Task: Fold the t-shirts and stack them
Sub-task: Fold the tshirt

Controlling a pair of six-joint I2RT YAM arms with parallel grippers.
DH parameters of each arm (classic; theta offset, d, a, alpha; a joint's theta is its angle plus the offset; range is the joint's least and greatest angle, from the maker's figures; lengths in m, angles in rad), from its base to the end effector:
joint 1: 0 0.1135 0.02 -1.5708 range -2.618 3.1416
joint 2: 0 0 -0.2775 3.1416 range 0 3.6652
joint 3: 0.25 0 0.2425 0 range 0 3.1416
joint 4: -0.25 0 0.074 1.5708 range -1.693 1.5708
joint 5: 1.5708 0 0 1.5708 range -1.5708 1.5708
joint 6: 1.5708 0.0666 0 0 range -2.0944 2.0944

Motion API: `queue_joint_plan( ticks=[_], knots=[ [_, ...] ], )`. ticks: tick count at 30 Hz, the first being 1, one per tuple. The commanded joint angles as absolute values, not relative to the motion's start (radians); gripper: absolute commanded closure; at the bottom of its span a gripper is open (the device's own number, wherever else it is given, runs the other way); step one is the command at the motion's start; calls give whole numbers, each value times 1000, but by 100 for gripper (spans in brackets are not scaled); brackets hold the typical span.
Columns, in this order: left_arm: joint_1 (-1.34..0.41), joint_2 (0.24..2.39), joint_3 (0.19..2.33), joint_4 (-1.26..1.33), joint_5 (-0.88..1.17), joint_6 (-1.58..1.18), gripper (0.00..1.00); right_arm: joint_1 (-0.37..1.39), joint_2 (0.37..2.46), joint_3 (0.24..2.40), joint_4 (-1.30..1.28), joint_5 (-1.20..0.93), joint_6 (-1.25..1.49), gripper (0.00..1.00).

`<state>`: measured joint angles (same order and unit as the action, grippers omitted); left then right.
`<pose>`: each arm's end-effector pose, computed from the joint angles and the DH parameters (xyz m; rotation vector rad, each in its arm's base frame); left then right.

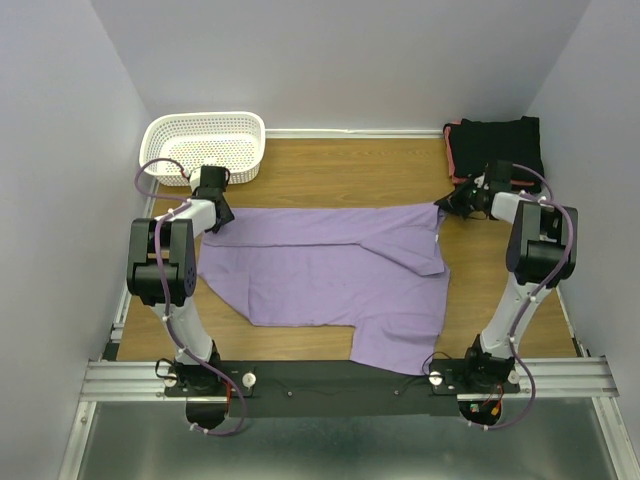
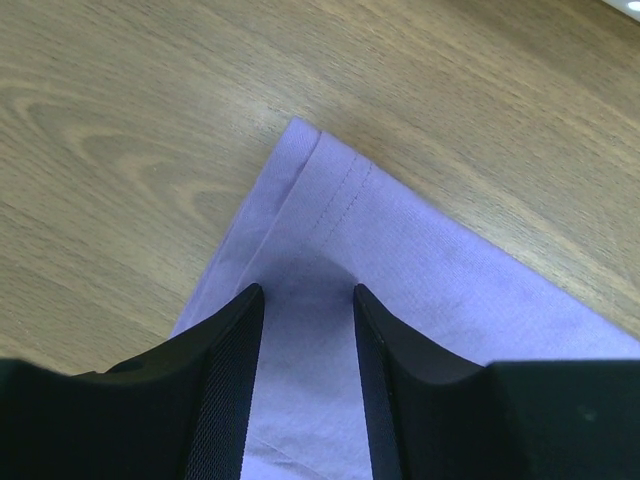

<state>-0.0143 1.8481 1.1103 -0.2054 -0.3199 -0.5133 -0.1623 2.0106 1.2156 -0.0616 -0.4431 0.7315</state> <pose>0.3910 0.0154 0.1557 -0.7297 2.3440 0.1744 0.4323 -0.0419 0.1375 0.8781 2.3113 0.7907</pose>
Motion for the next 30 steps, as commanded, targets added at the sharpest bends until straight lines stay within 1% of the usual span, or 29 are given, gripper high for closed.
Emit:
queue_joint_plan(
  ticks=[1, 3, 6, 13, 14, 16, 17, 20, 21, 22, 23, 27, 30],
  knots=[
    [-8, 1879, 1121, -247, -325, -512, 53, -212, 2028, 1252, -61, -434, 701, 91],
    [-8, 1879, 1121, -248, -319, -515, 54, -221, 2029, 1262, -60, -431, 686, 94],
    [-8, 1884, 1121, -250, -310, -518, 56, -227, 2045, 1278, -60, -433, 657, 95],
    [-8, 1884, 1124, -238, -299, -520, 55, -227, 2108, 1293, -54, -448, 591, 94],
    [-8, 1882, 1124, -235, -299, -520, 53, -227, 2112, 1296, -55, -451, 583, 92],
    [-9, 1870, 1126, -232, -295, -517, 49, -227, 2106, 1299, -57, -456, 561, 88],
    [-8, 1864, 1124, -226, -288, -511, 42, -227, 2094, 1293, -58, -459, 557, 86],
    [-8, 1818, 1112, -224, -268, -497, 33, -226, 1998, 1269, -64, -446, 540, 78],
    [-8, 1777, 1108, -221, -270, -499, 31, -225, 1971, 1252, -71, -440, 534, 72],
    [-8, 1754, 1097, -216, -271, -496, 30, -219, 1915, 1246, -95, -424, 516, 68],
    [-8, 1709, 1091, -213, -276, -495, 26, -216, 1889, 1232, -112, -411, 505, 63],
    [-14, 1581, 1052, -206, -276, -491, 19, -167, 1741, 1174, -196, -316, 456, 53],
    [-15, 1462, 997, -192, -282, -488, 16, -137, 1651, 1131, -201, -288, 445, 52]
  ],
)
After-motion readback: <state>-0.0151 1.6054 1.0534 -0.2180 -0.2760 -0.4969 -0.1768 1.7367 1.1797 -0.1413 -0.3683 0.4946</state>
